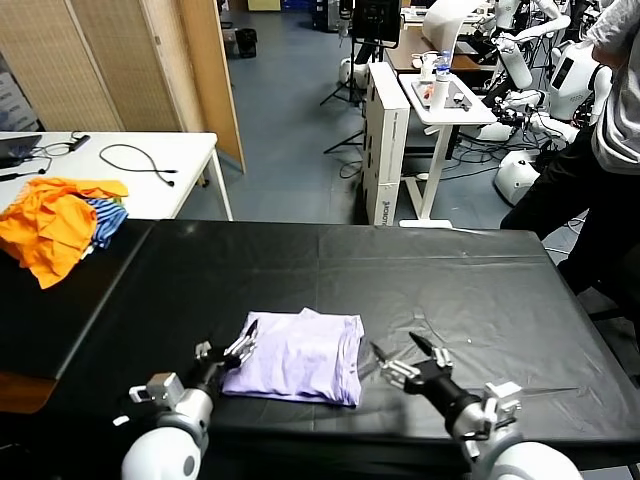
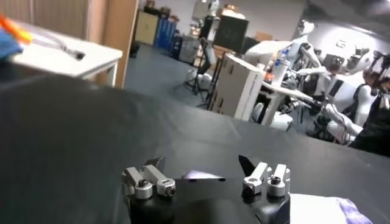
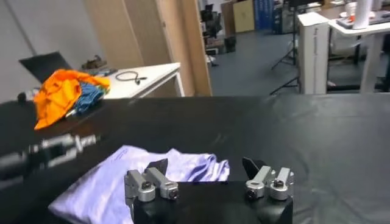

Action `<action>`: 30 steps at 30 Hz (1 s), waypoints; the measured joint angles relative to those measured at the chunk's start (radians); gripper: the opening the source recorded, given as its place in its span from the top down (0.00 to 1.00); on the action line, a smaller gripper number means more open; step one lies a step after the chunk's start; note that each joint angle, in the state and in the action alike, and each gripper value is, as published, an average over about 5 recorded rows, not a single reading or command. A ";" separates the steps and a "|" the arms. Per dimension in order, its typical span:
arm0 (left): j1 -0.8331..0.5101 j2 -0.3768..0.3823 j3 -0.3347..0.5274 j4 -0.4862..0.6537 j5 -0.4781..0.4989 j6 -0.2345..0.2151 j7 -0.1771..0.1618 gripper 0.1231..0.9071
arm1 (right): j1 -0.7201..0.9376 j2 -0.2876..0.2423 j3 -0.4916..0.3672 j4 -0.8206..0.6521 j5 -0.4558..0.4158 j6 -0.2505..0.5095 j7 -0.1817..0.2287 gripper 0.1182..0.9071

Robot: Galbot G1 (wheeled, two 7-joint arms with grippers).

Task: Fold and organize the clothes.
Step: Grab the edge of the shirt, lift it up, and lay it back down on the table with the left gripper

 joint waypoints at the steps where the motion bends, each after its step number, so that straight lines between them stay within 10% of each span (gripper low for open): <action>1: 0.004 -0.005 -0.001 0.003 -0.001 -0.002 0.002 0.00 | -0.004 0.000 0.014 0.000 0.004 0.000 0.000 0.00; 30: 0.044 -0.048 -0.031 0.019 -0.131 -0.005 0.013 0.00 | 0.001 0.007 0.048 -0.020 -0.008 -0.003 0.003 0.00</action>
